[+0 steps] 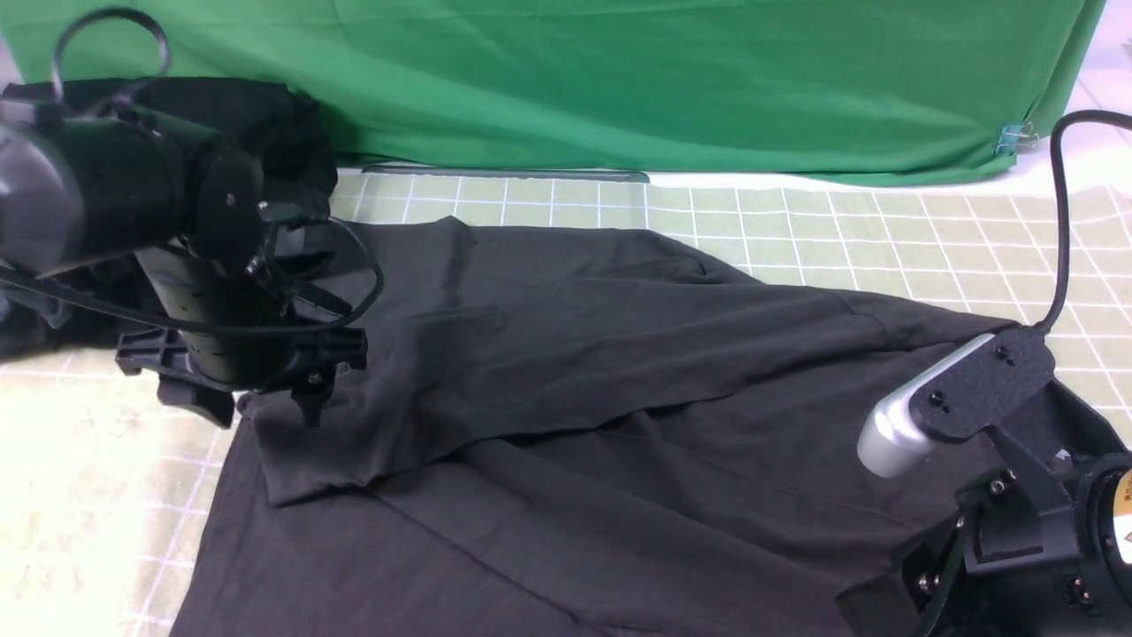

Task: Fold a long-sleeved shirt over a green coffee tablecloth.
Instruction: 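Fold the left side of the dark shirt inward over its body with the left gripper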

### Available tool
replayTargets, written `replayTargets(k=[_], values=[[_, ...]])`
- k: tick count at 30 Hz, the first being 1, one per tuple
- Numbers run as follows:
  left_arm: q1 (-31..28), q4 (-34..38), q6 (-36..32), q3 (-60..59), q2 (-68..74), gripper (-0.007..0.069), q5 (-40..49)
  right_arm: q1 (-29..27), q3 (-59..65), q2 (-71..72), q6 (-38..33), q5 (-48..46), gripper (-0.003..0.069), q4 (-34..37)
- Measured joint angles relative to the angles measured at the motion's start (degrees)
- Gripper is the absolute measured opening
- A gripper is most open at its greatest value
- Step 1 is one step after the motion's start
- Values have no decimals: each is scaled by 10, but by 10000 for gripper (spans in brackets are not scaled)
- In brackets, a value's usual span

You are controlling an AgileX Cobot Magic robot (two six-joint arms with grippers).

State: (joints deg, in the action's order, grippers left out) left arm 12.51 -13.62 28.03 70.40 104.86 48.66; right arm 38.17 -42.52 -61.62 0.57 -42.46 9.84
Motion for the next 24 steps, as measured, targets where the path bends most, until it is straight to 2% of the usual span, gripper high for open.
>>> replayTargets(k=[4, 8, 10, 11, 14, 16, 24], values=[[0, -14, 33, 0, 20, 484, -3, 0, 0, 0, 0, 0, 360, 0], [0, -11, 37, 0, 27, 436, -12, 0, 0, 0, 1, 0, 360, 0], [0, -6, 37, 0, 35, 337, -15, 0, 0, 0, 1, 0, 360, 0], [0, -6, 37, 0, 35, 317, -15, 0, 0, 0, 1, 0, 360, 0], [0, 7, 22, 1, 38, 115, -14, 0, 0, 0, 2, 0, 360, 0], [0, 13, -2, 1, 35, 50, -7, 0, 0, 0, 2, 0, 360, 0], [0, 26, -19, 1, -11, 39, 76, 0, 0, 0, 4, -1, 360, 0]])
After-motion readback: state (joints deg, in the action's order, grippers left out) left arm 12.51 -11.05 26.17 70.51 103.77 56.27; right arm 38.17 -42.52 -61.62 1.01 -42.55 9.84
